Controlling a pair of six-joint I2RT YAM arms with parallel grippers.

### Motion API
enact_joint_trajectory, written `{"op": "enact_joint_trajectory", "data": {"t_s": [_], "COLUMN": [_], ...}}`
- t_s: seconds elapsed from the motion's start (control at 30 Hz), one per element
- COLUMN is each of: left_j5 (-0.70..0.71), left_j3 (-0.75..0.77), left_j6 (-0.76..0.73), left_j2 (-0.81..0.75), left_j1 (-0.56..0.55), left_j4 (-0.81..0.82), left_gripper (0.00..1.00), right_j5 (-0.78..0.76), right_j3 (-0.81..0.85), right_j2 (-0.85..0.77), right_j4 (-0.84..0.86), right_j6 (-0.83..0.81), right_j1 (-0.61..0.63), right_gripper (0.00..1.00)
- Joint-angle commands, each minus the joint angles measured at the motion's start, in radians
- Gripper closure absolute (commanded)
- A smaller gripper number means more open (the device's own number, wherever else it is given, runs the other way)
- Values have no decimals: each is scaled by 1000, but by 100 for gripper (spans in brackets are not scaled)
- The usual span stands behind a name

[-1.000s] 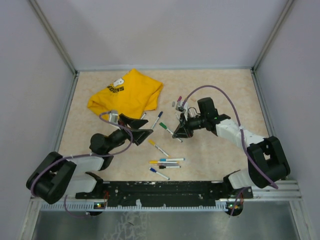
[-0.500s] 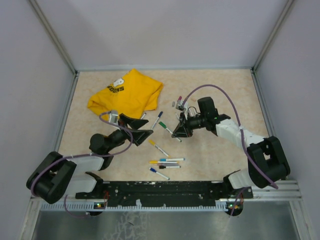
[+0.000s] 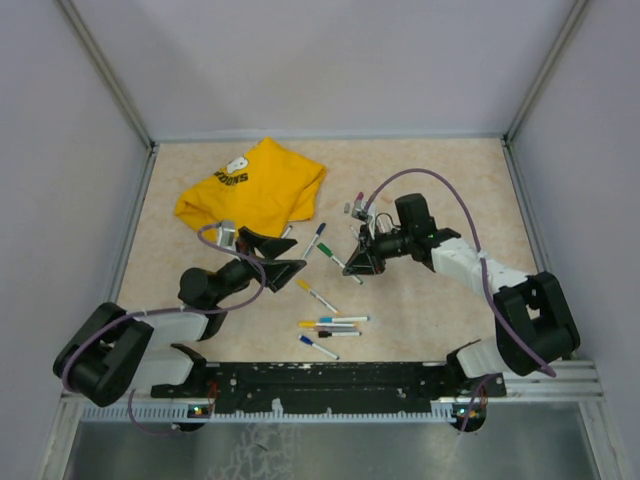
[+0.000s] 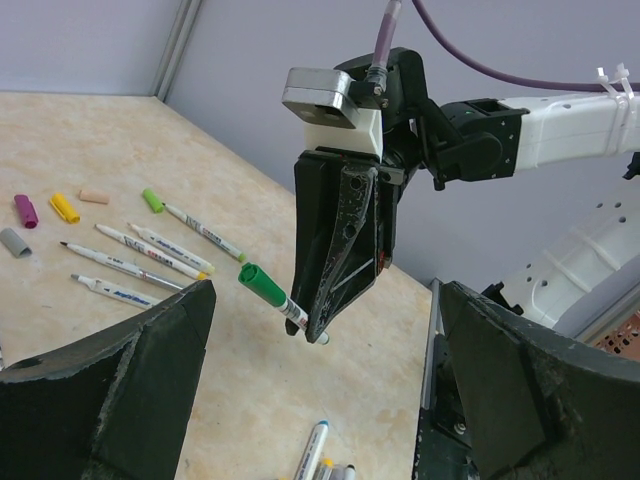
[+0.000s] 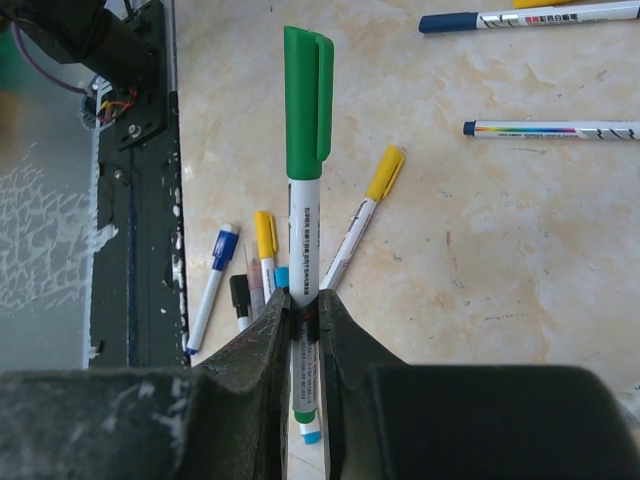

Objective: Open the pen caps
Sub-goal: Open the pen cap from the pen.

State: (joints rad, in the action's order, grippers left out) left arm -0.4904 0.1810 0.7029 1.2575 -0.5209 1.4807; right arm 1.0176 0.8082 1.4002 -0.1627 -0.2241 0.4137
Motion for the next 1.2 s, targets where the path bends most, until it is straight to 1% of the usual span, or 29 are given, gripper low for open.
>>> {"op": "enact_joint_trajectory", "data": {"t_s": [0.0, 0.37, 0.63, 0.73, 0.93, 1.17], "left_j5": [-2, -5, 12, 22, 92, 163], "left_j3": [9, 15, 40, 54, 60, 77], "left_j6": [14, 64, 82, 105, 142, 105], "left_j2": [10, 91, 146, 188, 282, 291], "left_j1": [6, 7, 4, -1, -25, -72], "left_j4": [80, 183, 181, 210, 307, 294], "left_gripper": [1, 2, 3, 4, 5, 6], "right_j5": [35, 59, 101, 109, 118, 120], "right_j3": [54, 50, 45, 43, 42, 42], "right_j2": [9, 22, 53, 64, 80, 91], "right_j4": [49, 72, 117, 131, 148, 153], "right_j6": [22, 57, 117, 135, 159, 166], "right_j1": [-10, -16, -26, -26, -33, -39], "right_gripper": [100, 100, 100, 100, 100, 100]}}
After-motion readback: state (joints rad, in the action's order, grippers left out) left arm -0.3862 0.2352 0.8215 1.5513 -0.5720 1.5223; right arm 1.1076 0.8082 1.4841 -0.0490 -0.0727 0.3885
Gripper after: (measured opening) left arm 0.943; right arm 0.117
